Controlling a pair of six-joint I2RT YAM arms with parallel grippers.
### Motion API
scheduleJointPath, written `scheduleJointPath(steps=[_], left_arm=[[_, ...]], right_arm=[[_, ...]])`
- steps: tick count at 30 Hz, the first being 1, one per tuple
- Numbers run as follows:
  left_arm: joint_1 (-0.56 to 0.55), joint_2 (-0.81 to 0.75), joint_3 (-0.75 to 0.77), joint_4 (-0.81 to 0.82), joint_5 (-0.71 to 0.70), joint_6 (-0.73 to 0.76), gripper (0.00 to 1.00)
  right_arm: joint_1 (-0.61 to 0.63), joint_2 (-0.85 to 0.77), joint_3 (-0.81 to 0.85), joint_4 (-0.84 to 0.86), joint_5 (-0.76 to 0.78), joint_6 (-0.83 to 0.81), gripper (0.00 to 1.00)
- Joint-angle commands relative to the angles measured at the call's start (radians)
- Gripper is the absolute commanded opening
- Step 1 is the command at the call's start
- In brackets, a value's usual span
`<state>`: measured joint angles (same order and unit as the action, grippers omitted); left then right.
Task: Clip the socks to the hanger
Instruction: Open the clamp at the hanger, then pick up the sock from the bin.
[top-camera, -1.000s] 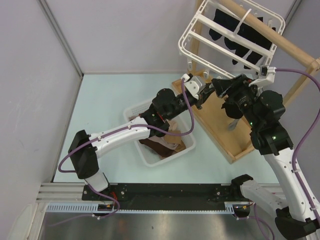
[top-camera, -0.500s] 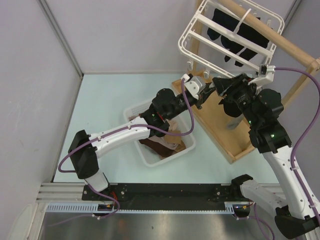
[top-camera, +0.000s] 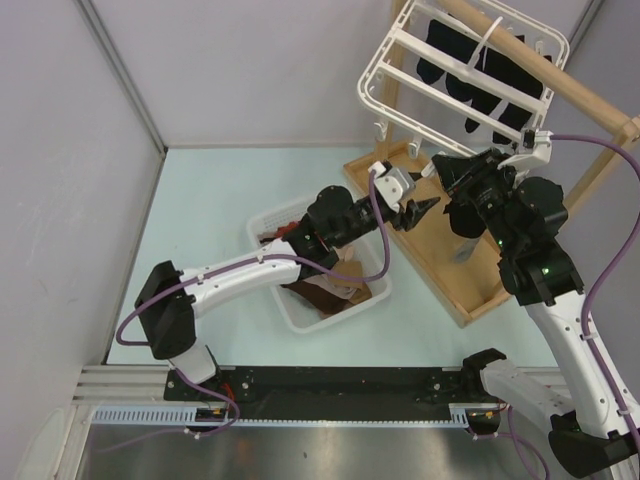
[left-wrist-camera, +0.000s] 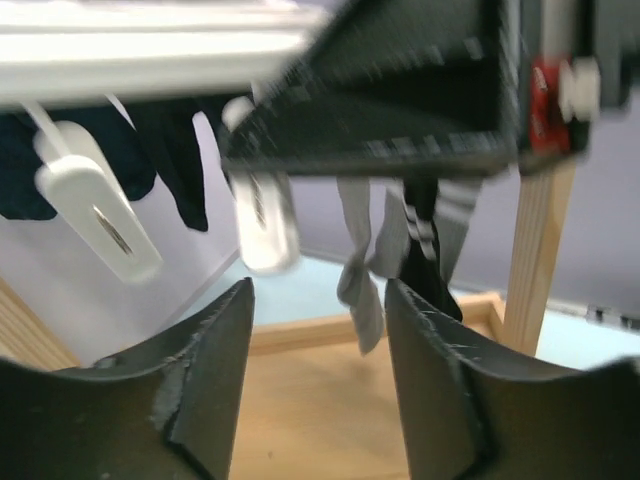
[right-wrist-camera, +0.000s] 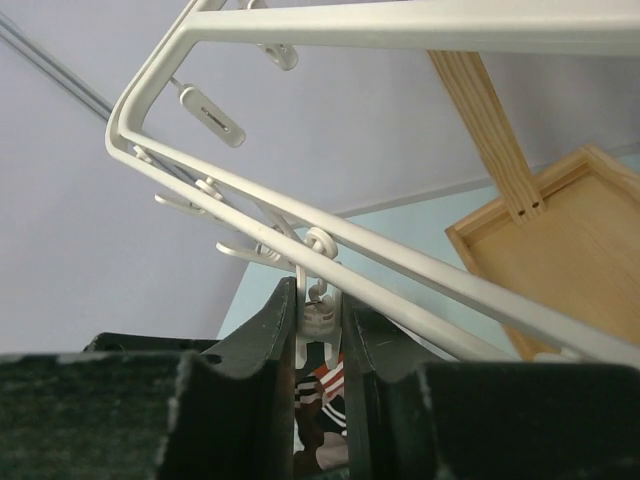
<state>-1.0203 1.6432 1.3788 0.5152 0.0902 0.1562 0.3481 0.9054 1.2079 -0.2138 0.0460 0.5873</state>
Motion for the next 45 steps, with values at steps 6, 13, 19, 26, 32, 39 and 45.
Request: scheduleJointPath(steps=[6,13,19,26,32,39,45], left_arm=[[-0.014,-0.221,-0.197,-0.052,-0.119,-0.013,0.81],[0.023,-0.356,-0.319,-0.431,-0.449,-0.231,0.86],[0.14,-0.303,-0.236,-0.867,-0.606,-0.527,0.84],[0.25,-0.178,-0.198,-1.014,-0.601,-0.638,0.68],[0.253,-0.069,-0.164,-1.086,-0.537,-0.8,0.54],[0.258,0.019,-0.133,-1.066,-0.586,-0.877,0.54],[0.278,0.142,-0.095,-1.051,-0.57,-0.882,0.54]], right_arm=[[-0.005,-0.01,0.009,0.045,0.031,-0.035,0.09],[-0.006,-0.017,0.009,0.027,0.034,-0.053,0.09],[-0.008,-0.008,0.009,0.017,0.026,-0.056,0.09],[-0.008,-0.013,0.009,-0.001,0.04,-0.067,0.09],[-0.006,-0.008,0.009,-0.01,0.04,-0.072,0.09],[-0.008,-0.002,0.009,-0.016,0.037,-0.072,0.08],[-0.006,-0.008,0.009,-0.025,0.045,-0.08,0.08]])
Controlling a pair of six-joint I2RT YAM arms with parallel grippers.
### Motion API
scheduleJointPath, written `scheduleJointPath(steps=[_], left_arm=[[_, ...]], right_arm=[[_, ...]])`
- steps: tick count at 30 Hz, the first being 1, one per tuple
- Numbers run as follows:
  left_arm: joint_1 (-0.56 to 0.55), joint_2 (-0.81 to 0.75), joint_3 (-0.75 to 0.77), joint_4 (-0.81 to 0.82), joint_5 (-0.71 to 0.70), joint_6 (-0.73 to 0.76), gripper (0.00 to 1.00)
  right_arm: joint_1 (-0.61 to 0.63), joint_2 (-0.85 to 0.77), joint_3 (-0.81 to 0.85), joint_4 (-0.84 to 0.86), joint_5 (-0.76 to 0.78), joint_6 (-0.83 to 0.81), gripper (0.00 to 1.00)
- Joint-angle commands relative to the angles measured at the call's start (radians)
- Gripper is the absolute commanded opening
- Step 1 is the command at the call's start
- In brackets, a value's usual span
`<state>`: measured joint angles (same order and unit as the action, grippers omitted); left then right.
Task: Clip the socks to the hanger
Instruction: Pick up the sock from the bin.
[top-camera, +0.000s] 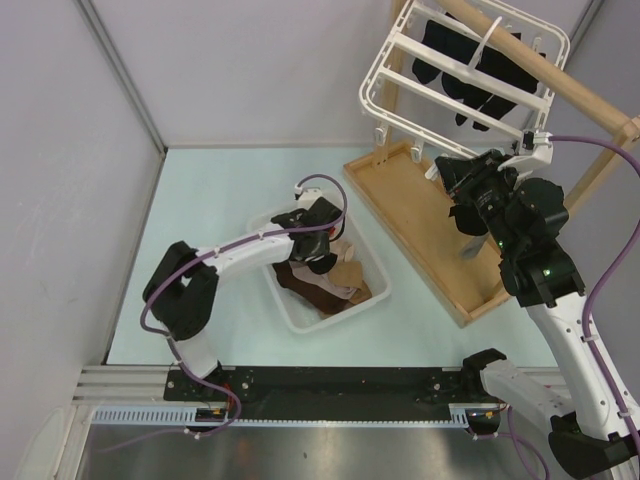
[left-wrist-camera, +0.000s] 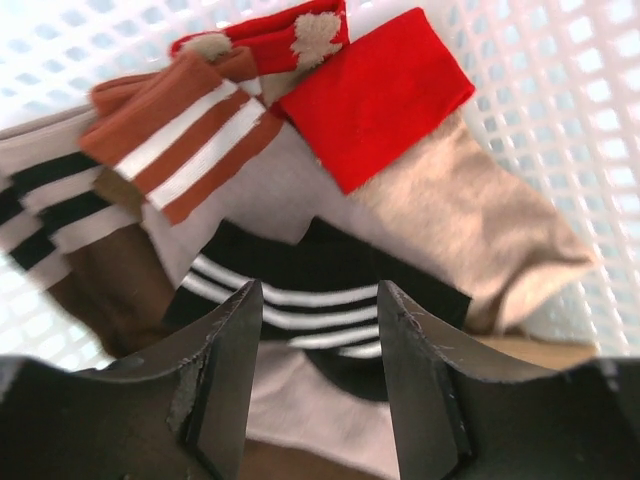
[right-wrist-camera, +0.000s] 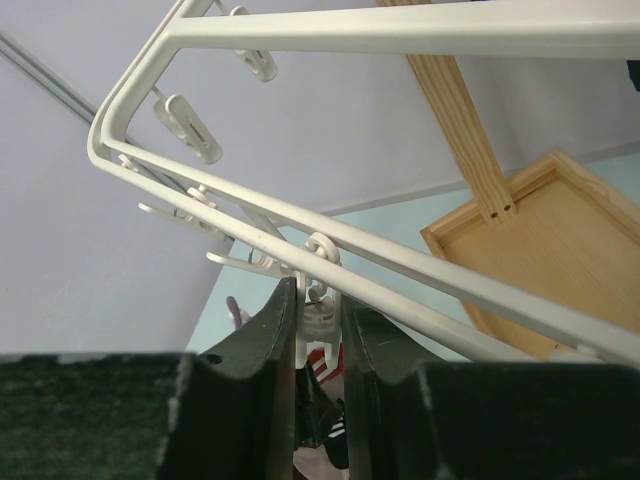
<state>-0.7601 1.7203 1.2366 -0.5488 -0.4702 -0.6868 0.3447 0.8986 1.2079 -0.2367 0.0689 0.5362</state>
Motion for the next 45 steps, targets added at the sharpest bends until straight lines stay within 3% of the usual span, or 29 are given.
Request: scheduleJointPath(steps=[1,4,8,14,18,22,30,37,45], left_arm=[[0.018,0.077,0.05,0.015,-0.008,-0.039,0.53],[0.018,0.113,0.054,0.012,0.004,-0.037,0.48],[0.018,0.095,0.043,0.016,0.007,-0.028,0.29],[0.012,-0.05,0.038,0.039,-0.059,0.082,0.08],[-0.001,-0.169,0.0,0.133,-0.068,0.223,0.07],[-0.012,-0.354,-0.153,0.382,0.001,0.406,0.04],[-0.025,-0.573,-0.374,0.786,0.324,0.711,0.0],[-0.03,-0.564,-0.402,1.064,0.611,0.741,0.01],[-0.116,-0.42,-0.33,1.326,0.683,0.75,0.04]], right_arm=[[-0.004,-0.003,0.009,-0.001,0.023,-0.03,0.08],[-0.004,-0.003,0.009,-0.004,0.023,-0.031,0.08],[-0.006,-0.004,0.009,-0.007,0.025,-0.033,0.07],[-0.006,-0.009,0.009,-0.007,0.026,-0.031,0.07],[-0.006,-0.009,0.009,-0.004,0.023,-0.031,0.07],[-0.006,-0.009,0.009,-0.004,0.02,-0.03,0.07],[-0.006,-0.009,0.009,0.0,0.009,-0.028,0.06],[-0.006,-0.006,0.009,0.016,-0.012,-0.027,0.06],[-0.006,-0.006,0.009,0.028,-0.04,-0.01,0.07]])
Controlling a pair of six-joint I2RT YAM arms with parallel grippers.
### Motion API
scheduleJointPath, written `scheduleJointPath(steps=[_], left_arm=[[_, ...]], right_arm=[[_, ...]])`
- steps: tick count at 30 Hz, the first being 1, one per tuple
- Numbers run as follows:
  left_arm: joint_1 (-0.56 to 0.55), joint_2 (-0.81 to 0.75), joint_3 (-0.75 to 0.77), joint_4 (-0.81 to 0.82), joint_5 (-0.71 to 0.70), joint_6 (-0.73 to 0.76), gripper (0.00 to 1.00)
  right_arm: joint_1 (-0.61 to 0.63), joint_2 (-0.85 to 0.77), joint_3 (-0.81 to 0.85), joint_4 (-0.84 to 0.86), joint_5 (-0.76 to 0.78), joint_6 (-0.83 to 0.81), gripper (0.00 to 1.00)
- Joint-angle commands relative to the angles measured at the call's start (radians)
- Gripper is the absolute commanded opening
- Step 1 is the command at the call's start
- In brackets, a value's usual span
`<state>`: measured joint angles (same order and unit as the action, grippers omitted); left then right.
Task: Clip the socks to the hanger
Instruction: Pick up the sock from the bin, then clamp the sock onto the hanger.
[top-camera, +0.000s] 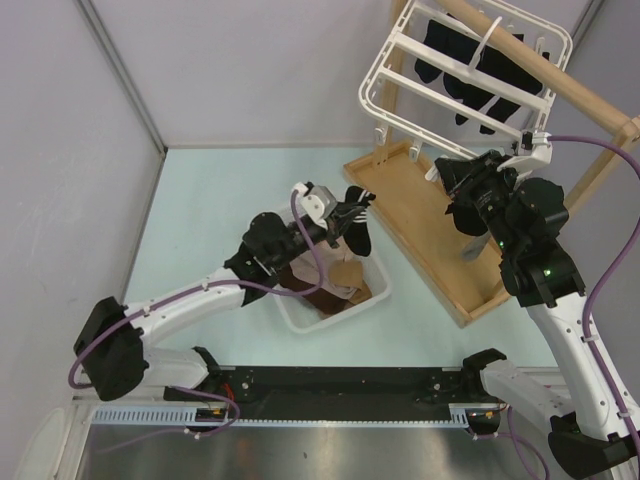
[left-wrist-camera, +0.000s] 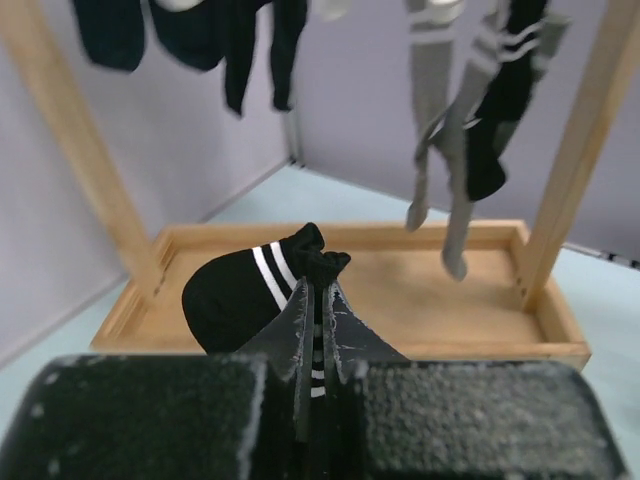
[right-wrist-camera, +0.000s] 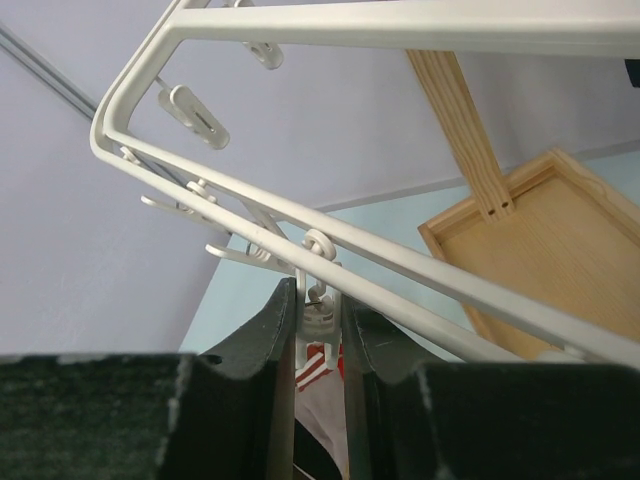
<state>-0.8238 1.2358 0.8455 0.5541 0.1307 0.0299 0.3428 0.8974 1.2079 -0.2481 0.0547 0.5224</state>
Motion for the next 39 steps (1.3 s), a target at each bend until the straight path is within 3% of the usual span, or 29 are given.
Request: scheduleJointPath(steps=[1,9,18,39], left_arm=[[-0.061,0.098,0.082,0.239,0.075,0.041,0.04],[-0.129,0.235,0.145,0.461,-0.037,0.111,0.04],[-0.166,0.323,0.259,0.461,-0.083,0.202,0.05],[-0.218,0.367,0.328,0.434,-0.102,0.278,0.07]], right_arm=[[-0.004,-0.003,0.009,0.043,-0.027,0.008,0.06],[-0.004,-0.002,0.009,0.038,-0.036,0.03,0.06],[-0.004,0.001,0.009,0.036,-0.073,0.037,0.06],[-0.001,0.008,0.009,0.033,-0.07,0.056,0.06]])
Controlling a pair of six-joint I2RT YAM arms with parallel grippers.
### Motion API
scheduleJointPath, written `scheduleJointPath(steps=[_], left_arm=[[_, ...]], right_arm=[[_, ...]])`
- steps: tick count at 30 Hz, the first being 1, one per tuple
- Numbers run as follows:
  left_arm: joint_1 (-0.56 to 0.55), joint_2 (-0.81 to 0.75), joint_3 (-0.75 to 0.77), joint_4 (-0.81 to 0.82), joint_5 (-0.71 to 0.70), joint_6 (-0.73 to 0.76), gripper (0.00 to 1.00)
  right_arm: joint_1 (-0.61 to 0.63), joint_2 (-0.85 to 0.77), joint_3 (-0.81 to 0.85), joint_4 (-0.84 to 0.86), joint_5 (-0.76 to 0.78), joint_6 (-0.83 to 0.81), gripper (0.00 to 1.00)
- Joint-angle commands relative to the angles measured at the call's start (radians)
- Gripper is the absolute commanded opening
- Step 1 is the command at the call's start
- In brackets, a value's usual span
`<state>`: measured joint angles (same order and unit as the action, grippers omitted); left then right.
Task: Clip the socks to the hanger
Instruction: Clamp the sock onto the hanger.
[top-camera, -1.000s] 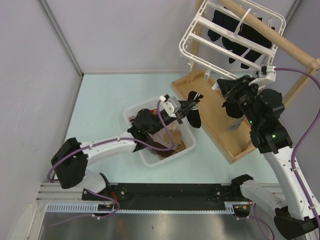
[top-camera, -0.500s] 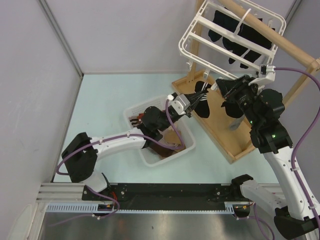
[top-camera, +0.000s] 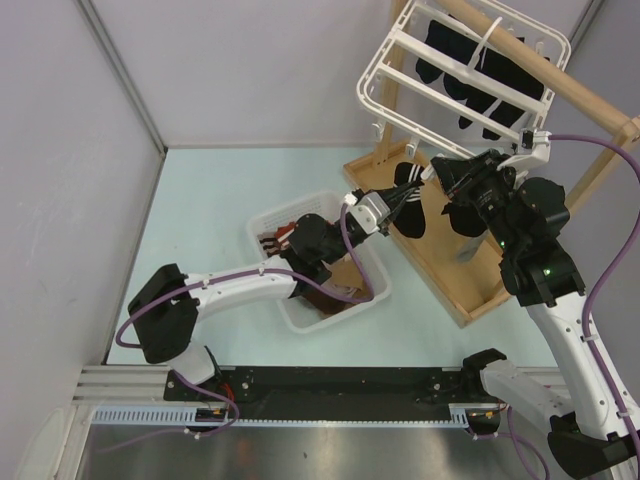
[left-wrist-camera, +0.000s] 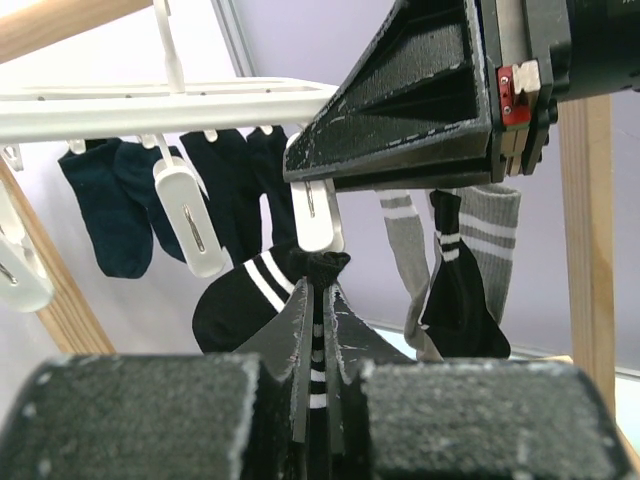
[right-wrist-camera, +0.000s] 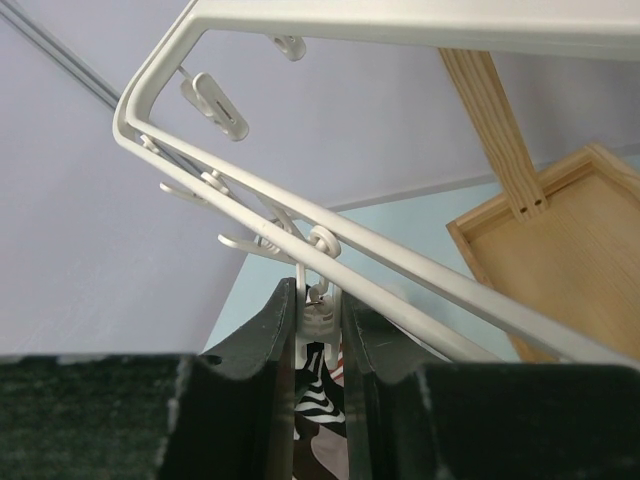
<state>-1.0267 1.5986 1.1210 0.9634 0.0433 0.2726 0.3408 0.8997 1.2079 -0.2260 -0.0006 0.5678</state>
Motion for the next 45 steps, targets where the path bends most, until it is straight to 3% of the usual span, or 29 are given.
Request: scheduleJointPath(steps=[1,45], left_arm=[[-0.015,0.006,0.054,0.023,-0.016,0.04,0.07],[-0.064,0.054,0.132,-0.032,-0.04,0.18,0.09]], right_arm=[[0.003,0.005,0.009,0.011,-0.013,0.01,0.06],[0.014,0.01,0.009,0.008,-0.001,0.0,0.06]])
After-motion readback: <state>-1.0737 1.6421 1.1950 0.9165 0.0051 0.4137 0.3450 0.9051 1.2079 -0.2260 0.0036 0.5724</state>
